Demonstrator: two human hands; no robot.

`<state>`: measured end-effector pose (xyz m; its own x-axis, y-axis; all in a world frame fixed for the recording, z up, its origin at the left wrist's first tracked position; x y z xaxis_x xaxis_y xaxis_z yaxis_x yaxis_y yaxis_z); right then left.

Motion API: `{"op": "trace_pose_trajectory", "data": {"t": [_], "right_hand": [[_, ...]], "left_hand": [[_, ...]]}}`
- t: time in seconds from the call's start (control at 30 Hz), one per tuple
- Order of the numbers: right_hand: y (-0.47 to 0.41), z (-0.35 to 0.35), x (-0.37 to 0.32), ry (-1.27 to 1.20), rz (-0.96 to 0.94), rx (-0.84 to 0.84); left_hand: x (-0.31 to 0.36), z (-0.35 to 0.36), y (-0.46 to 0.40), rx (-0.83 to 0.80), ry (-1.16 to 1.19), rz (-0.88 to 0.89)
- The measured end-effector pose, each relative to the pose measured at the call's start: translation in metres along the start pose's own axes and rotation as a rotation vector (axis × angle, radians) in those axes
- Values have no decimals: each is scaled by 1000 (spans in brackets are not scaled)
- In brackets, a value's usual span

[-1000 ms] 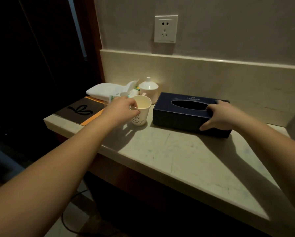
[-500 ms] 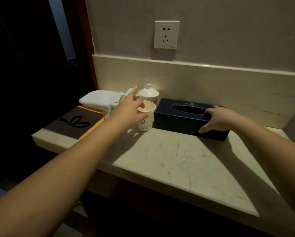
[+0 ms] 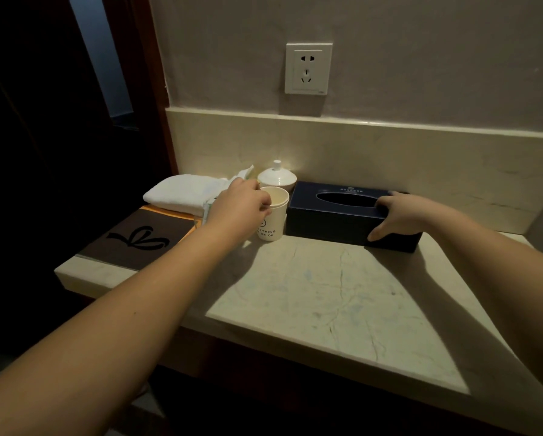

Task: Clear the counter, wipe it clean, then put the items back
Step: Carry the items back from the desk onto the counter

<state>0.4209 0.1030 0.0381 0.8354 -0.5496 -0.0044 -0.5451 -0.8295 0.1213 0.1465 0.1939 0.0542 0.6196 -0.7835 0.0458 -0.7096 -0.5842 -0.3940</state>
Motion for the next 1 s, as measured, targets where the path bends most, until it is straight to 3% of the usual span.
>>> {"op": "trace_pose_trajectory", "data": {"t": [0.77, 1.0], "right_hand": [[7, -2, -9, -1, 22, -7], [38, 3, -9, -79, 141, 273]], "left_hand": [[1, -6, -1, -49, -52, 29], [18, -20, 14, -16, -3, 86]]}}
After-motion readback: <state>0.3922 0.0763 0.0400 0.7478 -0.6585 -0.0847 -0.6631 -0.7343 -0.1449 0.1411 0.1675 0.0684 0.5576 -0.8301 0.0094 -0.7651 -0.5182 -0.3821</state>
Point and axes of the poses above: each hand's wrist, its own y-axis away from the middle knuckle, its own z-axis out of the palm, x = y × z, the point moved 5 cm from there along -y, towards the middle knuckle, and after that the axes turned 10 degrees about z, right-handed, at the moved point
